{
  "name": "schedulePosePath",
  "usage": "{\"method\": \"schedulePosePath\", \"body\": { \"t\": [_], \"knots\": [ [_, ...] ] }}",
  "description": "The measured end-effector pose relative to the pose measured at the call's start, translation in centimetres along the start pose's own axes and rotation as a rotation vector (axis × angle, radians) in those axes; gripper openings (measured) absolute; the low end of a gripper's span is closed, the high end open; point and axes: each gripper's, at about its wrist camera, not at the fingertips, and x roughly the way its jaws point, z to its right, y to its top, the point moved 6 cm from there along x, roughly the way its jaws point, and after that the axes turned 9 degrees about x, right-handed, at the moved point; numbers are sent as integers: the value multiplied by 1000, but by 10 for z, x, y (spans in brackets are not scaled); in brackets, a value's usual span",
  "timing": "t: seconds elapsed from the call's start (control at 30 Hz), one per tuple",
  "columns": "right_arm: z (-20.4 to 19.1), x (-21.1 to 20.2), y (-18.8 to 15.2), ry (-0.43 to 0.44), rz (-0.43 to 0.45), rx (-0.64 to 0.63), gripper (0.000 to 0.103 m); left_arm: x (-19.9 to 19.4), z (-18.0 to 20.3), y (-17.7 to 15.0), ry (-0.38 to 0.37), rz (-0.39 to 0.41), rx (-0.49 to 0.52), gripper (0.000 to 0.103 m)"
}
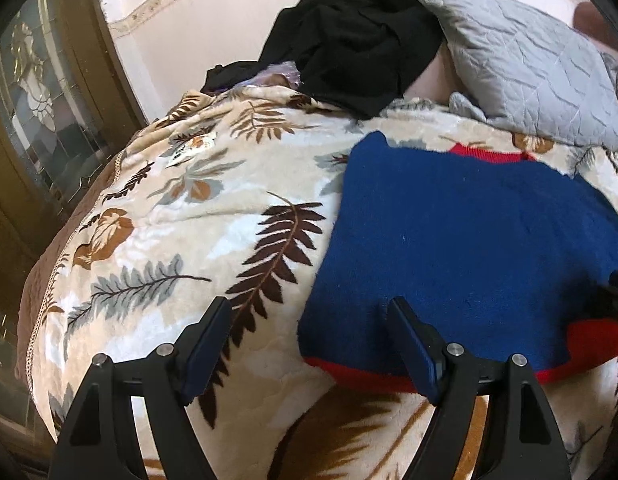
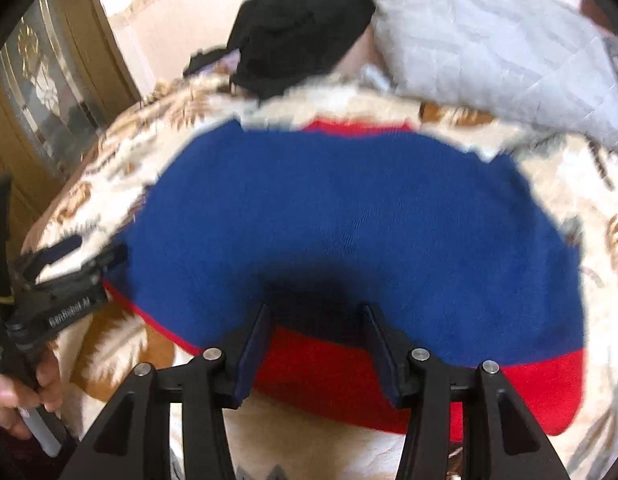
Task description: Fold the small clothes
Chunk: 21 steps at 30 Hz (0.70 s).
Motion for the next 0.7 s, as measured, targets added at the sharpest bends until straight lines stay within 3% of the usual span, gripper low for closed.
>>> {"method": "schedulePosePath", "body": {
  "t": [0.1, 0.37, 0.53, 0.7],
  "knots": [
    [3, -18, 9, 0, 58, 23, 53, -8, -10, -7, -7, -11, -40, 80],
    [-10, -50, 20, 30, 143, 26, 53, -13, -15, -51, -116, -115, -163, 80],
    [-25, -59, 20, 44, 179, 7, 55, 0, -10, -45, -129, -117, -202, 80],
    [-23, -51, 17, 37, 159, 14, 55, 23, -4, -34, -232, -135, -302, 80]
  ]
}}
